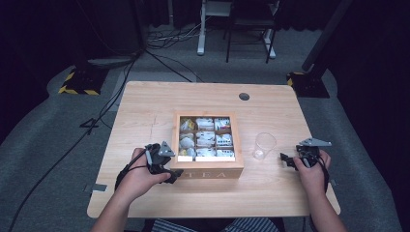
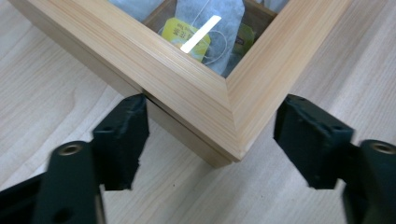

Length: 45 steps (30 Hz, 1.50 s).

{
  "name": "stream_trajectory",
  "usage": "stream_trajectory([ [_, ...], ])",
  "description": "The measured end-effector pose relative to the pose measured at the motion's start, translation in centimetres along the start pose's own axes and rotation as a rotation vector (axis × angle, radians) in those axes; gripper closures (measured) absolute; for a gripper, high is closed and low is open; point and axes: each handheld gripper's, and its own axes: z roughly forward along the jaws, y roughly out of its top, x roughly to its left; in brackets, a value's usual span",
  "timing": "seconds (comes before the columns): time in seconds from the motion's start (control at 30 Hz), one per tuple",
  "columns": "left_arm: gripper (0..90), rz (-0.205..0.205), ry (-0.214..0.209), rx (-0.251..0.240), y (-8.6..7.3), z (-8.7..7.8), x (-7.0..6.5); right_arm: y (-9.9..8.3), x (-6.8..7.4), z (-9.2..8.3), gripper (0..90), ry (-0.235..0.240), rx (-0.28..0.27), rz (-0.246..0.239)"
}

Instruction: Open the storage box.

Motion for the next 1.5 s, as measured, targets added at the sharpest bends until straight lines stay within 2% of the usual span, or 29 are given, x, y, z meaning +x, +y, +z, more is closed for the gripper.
stream_trajectory([
  [0.4,34.9,-0.001,0.022,0.024,0.6,-0.6,-0.3,0.0,0.0,0.0,15.0,0.001,0.000,0.000],
  [0.73,35.5,-0.017,0.044,-0.018,1.0,-1.6,-0.3,0.0,0.0,0.0,15.0,0.001,0.000,-0.001],
  [0.77,35.5,-0.019,0.050,-0.028,1.0,-1.7,-0.4,0.0,0.0,0.0,15.0,0.002,0.001,-0.001],
  [0.87,33.3,0.010,0.084,-0.051,1.2,-2.1,-0.6,0.0,0.0,0.0,15.1,0.004,0.000,-0.001],
  [0.93,31.9,0.009,0.109,-0.085,1.3,-2.3,-0.7,0.0,0.0,0.0,15.2,0.006,0.001,-0.002],
  [1.07,30.0,-0.005,0.119,-0.155,1.4,-2.7,-0.6,0.0,0.0,0.0,15.2,0.009,0.001,-0.006],
  [1.3,29.2,-0.012,0.144,-0.241,1.6,-3.1,-0.4,0.0,0.0,0.0,15.2,0.010,0.001,-0.008],
  [1.5,29.2,0.000,0.161,-0.296,1.9,-3.2,-0.3,0.0,0.1,0.0,15.3,0.014,0.000,-0.014],
])
